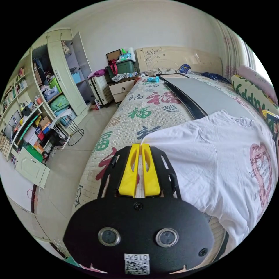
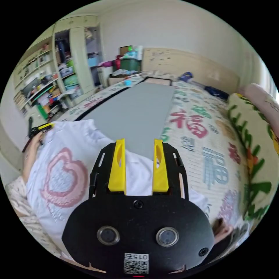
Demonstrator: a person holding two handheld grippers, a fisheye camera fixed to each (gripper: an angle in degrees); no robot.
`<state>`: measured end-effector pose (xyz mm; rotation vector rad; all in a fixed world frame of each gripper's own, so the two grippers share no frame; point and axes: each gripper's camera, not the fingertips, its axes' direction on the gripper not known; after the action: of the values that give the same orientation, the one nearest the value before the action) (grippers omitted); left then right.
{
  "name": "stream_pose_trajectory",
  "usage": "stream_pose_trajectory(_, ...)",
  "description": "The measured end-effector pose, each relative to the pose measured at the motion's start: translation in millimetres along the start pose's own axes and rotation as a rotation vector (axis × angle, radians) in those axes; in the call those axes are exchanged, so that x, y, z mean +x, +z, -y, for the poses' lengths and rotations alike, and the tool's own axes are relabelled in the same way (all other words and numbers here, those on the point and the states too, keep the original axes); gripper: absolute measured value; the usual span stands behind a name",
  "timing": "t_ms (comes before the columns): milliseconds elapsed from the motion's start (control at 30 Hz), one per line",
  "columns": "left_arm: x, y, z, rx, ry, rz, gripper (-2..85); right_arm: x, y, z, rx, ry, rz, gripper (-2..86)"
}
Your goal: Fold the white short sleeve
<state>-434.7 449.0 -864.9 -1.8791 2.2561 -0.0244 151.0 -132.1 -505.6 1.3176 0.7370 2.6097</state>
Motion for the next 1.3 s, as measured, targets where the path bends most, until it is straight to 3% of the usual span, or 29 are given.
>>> stream_pose_trajectory(67,-2,3,8,-0.001,0.000,-0.010,-0.3,-29,29,12,-0.077,-0.075,0.120,13.8)
stream_pose_trajectory(233,-3,10,25,-0.004,0.006,-0.013,-0.2,-40,91,9,-0.289,-0.159,0.056,10.4)
stream_pose_trajectory(400,-5,19,41,-0.010,0.020,-0.017,-0.2,-16,42,-17,-0.220,-0.187,0.197,2.6)
stream_pose_trajectory(500,-8,24,51,-0.011,0.021,-0.017,-0.2,-46,-20,-61,-0.173,-0.379,0.297,2.9)
stream_pose_trajectory(567,-12,29,58,-0.011,0.019,-0.019,-0.2,-84,-47,-105,-0.282,-0.590,0.427,4.3)
stream_pose_trajectory(667,-16,35,67,-0.012,0.021,-0.016,-0.2,-118,-57,-152,-0.366,-0.794,0.366,5.9)
stream_pose_trajectory(800,-21,42,79,-0.013,0.024,-0.014,-0.2,-98,-64,-138,-0.232,-0.712,0.234,7.8)
stream_pose_trajectory(900,-27,47,88,-0.012,0.023,-0.016,-0.2,-45,-45,-97,-0.140,-0.498,0.096,9.2)
stream_pose_trajectory(1033,-35,56,102,-0.015,0.029,-0.015,-0.2,36,30,-57,-0.321,-0.265,0.227,11.3)
stream_pose_trajectory(1100,-38,59,108,-0.016,0.032,-0.015,-0.3,47,59,-59,-0.432,-0.253,0.324,9.8)
stream_pose_trajectory(1300,-51,70,129,-0.021,0.037,-0.015,-0.3,40,62,-81,-0.437,-0.380,0.317,4.1)
